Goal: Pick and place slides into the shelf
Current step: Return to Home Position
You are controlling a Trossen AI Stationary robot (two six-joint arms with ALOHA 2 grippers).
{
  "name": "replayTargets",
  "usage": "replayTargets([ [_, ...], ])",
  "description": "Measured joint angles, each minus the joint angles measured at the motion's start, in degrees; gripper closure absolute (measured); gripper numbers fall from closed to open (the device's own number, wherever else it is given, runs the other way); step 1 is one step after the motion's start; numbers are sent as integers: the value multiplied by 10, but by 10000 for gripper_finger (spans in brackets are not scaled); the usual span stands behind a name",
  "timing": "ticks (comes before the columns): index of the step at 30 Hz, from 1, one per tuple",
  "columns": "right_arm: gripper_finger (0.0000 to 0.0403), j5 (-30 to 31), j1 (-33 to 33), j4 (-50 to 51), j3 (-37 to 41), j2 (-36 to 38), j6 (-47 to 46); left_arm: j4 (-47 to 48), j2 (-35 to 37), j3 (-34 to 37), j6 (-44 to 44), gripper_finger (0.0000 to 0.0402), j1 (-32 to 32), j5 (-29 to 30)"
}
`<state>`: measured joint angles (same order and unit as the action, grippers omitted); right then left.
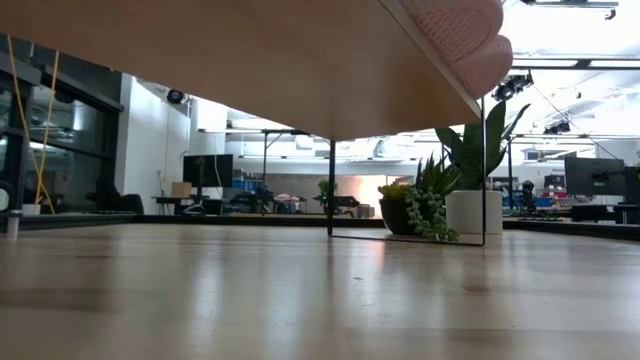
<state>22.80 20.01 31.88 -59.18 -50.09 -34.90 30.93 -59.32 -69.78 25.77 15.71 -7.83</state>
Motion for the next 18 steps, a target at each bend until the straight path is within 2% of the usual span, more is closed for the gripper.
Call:
replayTargets([
  [4, 314, -22, -1, 7, 0, 27, 78, 35, 32, 1, -17, 352, -38, 43],
  [8, 360, -54, -1, 38, 0, 42, 95, 98, 39, 0, -44, 395, -92, 77],
  [12, 398, -93, -1, 119, 0, 45, 63, 158, 32, 1, -40, 390, -134, 99],
  [18, 401, -95, -1, 175, 0, 44, 54, 187, 34, 1, -2, 399, -188, 180],
])
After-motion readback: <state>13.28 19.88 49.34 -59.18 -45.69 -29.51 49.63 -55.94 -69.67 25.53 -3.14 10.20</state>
